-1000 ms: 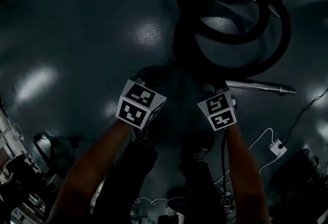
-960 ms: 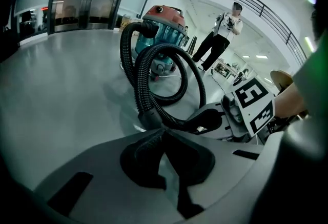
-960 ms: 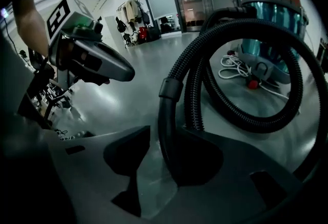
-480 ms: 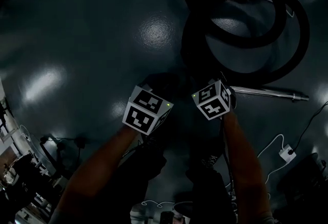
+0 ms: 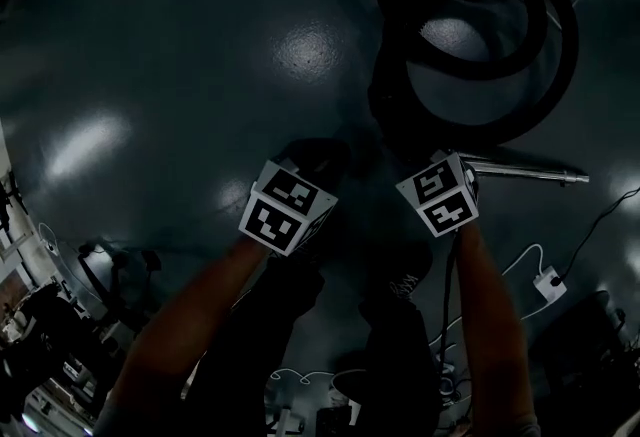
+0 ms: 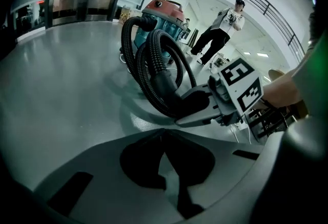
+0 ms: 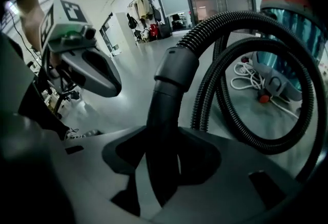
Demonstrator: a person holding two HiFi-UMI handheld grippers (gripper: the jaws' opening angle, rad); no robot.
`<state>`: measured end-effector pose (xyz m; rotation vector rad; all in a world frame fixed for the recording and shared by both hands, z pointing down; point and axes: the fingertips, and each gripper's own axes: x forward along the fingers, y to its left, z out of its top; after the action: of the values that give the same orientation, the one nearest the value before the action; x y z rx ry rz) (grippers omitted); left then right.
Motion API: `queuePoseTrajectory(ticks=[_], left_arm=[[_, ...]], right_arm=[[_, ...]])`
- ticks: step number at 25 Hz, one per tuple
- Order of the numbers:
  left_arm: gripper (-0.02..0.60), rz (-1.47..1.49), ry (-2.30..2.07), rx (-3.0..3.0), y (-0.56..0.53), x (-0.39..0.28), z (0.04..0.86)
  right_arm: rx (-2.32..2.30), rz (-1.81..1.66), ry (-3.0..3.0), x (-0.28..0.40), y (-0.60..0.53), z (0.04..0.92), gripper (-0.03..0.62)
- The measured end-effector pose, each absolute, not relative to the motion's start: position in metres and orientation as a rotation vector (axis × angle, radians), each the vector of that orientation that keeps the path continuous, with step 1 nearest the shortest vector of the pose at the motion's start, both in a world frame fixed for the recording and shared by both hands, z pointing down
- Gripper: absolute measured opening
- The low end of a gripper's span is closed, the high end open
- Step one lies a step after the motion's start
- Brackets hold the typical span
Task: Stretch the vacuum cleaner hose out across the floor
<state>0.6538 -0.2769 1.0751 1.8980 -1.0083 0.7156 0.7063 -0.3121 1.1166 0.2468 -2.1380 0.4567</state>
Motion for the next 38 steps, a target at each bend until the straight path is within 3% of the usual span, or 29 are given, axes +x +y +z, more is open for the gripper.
queuePoseTrajectory(ticks=[15,30,37,38], left_arm=[[-0.003,0.617,-0.985,2.063,-0.261,0.707,0.878],[-0.003,0.774,-1.041,2.208,-0.229,0.753,0.669],[-0.003,0.862,-1.134,2.23,-0.213,0.745,0.579],[0.033,0.867,-1.154,2.233,-0.21,0.743,0.567]], right_arm=[[0.304,0.537,-2.328,0.735,-0.307,0.828,0.164],[0.585,1.058,-2.5,0.792,-0.297,0.592,0.166],[0.57,1.286,-2.618,0.777,-0.274,0.493,0.166],[0.571,1.3,-2.633,0.774,-0.273,0.479,0.166]])
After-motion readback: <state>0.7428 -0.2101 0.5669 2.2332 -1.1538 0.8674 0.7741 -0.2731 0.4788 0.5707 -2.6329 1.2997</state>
